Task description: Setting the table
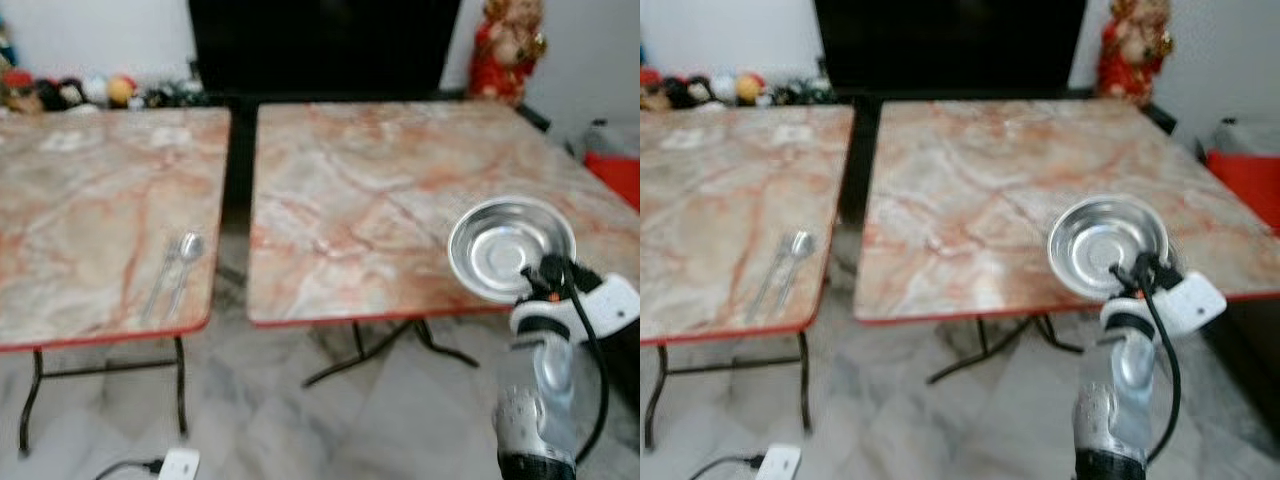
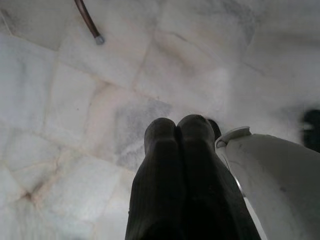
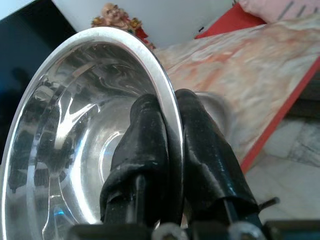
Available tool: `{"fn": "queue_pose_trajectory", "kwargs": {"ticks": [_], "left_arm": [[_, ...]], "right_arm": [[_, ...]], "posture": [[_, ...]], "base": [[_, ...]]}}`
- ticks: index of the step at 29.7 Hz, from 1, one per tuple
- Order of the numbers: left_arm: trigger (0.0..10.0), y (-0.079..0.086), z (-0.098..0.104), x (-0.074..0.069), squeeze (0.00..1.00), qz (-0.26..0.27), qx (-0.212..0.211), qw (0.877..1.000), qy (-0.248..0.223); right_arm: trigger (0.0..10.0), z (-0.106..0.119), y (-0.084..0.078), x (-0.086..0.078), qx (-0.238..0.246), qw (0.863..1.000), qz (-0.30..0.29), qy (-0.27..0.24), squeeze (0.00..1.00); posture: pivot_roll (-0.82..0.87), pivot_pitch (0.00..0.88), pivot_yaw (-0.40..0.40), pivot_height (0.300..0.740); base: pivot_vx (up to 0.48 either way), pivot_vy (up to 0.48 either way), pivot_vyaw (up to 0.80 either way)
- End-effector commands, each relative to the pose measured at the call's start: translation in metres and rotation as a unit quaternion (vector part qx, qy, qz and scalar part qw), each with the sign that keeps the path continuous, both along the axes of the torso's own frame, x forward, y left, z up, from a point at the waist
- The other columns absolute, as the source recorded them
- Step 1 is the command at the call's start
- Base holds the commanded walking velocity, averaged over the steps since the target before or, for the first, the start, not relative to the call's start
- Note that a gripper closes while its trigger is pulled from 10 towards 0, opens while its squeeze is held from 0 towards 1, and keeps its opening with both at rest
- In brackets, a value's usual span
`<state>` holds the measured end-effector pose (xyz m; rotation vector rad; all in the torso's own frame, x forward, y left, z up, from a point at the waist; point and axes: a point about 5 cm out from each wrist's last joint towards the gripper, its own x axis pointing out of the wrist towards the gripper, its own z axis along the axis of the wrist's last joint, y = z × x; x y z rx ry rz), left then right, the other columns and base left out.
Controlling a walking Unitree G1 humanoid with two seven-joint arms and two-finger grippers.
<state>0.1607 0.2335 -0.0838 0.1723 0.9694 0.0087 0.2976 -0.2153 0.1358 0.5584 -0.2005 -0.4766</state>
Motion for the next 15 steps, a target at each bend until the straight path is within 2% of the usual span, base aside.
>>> {"fn": "queue_pose_trajectory", "kwargs": {"ticks": [1,13,15], "left_arm": [[10.0,-0.004,-0.0034,-0.0053,0.0,0.005,-0.006,1.0,0.01],[10.0,-0.0046,-0.0028,-0.0038,0.0,0.019,-0.015,1.0,0.002],[10.0,-0.0047,-0.003,-0.0039,0.0,0.019,-0.015,1.0,0.004]], "right_arm": [[10.0,0.0008,-0.005,0.0001,-0.002,1.0,-0.009,0.002,0.0],[10.0,-0.0013,-0.0018,0.0082,-0.002,1.0,0.014,0.016,0.0],[10.0,-0.0007,0.0007,0.0098,-0.011,1.0,0.022,0.018,0.0]], "posture": [[0.06,0.0,0.02,0.74],[0.06,0.0,0.018,0.74],[0.06,0.0,0.019,0.74]], "base": [[0.0,-0.24,0.0],[0.0,0.0,0.0],[0.27,0.0,0.0]]}}
